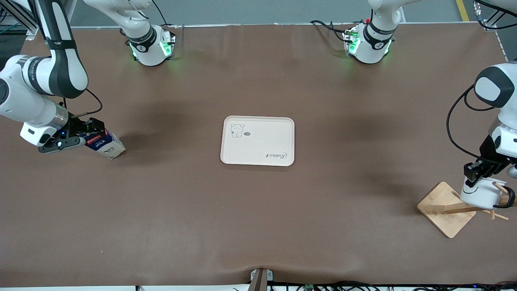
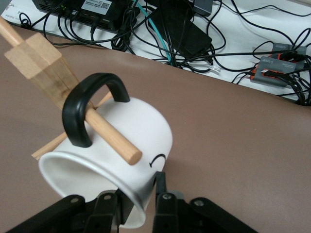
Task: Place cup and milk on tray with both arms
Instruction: 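Grasp the milk carton with the right gripper while the left gripper grasps the mug, then lift the mug off the stand with the left gripper toward the tray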
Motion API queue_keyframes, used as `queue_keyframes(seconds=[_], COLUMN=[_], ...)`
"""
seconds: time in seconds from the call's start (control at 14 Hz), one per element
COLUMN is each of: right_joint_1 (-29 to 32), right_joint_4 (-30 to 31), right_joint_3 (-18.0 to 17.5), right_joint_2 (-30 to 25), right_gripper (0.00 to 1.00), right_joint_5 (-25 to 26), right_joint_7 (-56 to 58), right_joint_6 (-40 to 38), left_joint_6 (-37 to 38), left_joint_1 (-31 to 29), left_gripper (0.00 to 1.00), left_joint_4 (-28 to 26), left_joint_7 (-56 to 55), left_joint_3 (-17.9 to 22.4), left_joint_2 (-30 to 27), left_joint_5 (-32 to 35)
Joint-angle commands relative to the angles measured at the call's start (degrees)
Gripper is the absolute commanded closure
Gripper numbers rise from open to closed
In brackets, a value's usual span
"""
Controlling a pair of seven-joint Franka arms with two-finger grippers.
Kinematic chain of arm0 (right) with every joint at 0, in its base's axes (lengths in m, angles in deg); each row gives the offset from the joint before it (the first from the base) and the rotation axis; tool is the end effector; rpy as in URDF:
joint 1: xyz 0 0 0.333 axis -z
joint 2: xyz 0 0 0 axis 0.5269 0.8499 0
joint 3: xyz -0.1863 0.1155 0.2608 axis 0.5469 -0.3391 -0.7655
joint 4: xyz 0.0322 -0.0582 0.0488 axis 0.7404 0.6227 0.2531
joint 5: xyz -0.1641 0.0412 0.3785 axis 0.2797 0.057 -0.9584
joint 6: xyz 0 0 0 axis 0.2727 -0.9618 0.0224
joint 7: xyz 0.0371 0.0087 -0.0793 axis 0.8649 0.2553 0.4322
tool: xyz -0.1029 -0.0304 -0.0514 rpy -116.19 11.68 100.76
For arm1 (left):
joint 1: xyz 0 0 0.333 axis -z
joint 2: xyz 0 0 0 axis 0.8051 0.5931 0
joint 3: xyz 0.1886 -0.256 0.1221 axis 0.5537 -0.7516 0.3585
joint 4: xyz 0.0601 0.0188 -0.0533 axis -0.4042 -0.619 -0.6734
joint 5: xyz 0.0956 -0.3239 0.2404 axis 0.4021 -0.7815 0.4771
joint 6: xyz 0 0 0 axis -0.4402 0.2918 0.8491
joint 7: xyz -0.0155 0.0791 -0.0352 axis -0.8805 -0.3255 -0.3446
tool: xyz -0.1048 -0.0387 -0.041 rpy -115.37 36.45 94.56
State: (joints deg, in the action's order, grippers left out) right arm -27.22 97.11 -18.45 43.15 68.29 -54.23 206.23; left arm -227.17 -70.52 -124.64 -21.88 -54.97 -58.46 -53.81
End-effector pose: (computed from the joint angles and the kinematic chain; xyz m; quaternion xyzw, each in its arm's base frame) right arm 0.5354 -0.0887 0.3446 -0.9897 -0.1368 0.0430 0.0010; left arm 0.6530 0.0971 0.4328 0.9599 0.1318 0.2472 0.0062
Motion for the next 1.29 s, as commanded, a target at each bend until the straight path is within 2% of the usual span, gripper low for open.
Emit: queue_keyframes(seconds=[0.0,0.29,0.36,0.5,0.57,0.79,1.0,1.07,1.21], right_joint_1=[1.0,2.5,2.5,2.4,2.5,2.2,2.5,2.5,2.8], right_joint_4=[1.7,2.8,2.8,2.7,2.5,2.0,0.5,-1.3,-6.5], right_joint_3=[-0.1,-0.1,-0.1,-0.2,-0.2,-0.2,-0.2,-0.2,-0.1], right_joint_2=[-1.4,-0.8,-0.8,-0.7,-0.5,-0.3,-0.2,-0.2,-0.2], right_gripper=[0.0,0.0,0.08,0.91,1.0,1.0,1.0,1.0,1.0], right_joint_5=[0.9,0.8,0.7,0.2,0.1,0.0,-0.1,-1.7,-9.6], right_joint_7=[1.8,7.2,7.1,6.5,6.5,6.5,6.5,6.5,5.6], right_joint_6=[0.8,2.7,2.8,0.0,-2.8,-4.1,-5.7,-8.7,-18.0], left_joint_6=[0.6,3.7,5.2,8.6,10.0,17.0,24.9,26.3,29.8], left_joint_1=[-0.2,-0.2,-0.1,-0.2,-0.1,-0.2,-0.1,-0.1,0.1], left_gripper=[0.99,1.0,1.0,1.0,1.0,1.0,1.0,1.0,1.0], left_joint_4=[0.2,0.4,0.5,0.7,0.7,1.8,5.9,6.5,8.1], left_joint_7=[0.7,0.6,0.6,0.4,0.4,-0.2,-0.8,-1.3,-4.1], left_joint_3=[-0.4,-1.3,-1.7,-2.8,-2.9,-5.0,-7.8,-8.9,-11.7], left_joint_2=[-0.5,-2.1,-2.7,-4.2,-5.1,-7.3,-7.0,-6.8,-5.9], left_joint_5=[-1.1,-1.1,-1.1,-1.1,-1.1,-1.1,-1.1,-1.2,-1.2])
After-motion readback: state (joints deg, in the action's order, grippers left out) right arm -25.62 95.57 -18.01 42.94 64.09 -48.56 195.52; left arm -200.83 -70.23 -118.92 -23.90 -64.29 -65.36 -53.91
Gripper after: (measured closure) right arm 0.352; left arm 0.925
